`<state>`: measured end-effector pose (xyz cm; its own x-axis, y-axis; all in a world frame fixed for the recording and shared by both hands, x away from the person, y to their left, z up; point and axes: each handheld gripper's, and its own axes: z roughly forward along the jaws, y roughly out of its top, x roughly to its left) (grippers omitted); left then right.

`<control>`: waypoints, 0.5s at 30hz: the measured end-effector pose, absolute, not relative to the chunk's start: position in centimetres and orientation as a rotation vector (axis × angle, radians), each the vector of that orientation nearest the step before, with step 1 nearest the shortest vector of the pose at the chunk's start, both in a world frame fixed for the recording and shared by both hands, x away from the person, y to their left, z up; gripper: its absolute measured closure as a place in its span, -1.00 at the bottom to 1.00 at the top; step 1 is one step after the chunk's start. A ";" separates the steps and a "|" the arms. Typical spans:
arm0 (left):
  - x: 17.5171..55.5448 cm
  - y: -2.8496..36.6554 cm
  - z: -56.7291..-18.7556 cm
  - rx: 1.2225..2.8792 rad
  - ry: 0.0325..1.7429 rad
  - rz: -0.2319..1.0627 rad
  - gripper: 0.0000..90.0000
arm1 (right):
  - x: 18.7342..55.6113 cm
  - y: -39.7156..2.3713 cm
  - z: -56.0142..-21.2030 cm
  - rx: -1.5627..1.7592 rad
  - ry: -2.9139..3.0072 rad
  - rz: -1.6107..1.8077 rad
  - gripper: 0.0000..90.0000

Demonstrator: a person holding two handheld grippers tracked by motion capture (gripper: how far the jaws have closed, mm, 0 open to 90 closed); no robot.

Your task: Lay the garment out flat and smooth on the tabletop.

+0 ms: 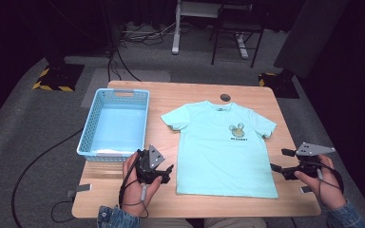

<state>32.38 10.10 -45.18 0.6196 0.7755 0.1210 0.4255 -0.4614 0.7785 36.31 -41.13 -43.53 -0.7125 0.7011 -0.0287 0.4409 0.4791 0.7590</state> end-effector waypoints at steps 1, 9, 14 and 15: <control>32.3 10.2 -45.3 2.108 0.941 0.610 -0.64 | 36.3 -41.2 -43.6 0.968 2.394 1.084 -0.65; 32.0 11.9 -46.5 2.100 0.984 0.578 -0.64 | 36.5 -42.2 -45.0 1.027 2.394 1.052 -0.65; 31.9 12.6 -47.4 2.112 1.003 0.556 -0.63 | 36.4 -42.7 -45.8 1.051 2.392 1.051 -0.65; 31.9 12.8 -47.5 2.112 1.007 0.552 -0.63 | 36.4 -42.7 -46.0 1.057 2.391 1.049 -0.65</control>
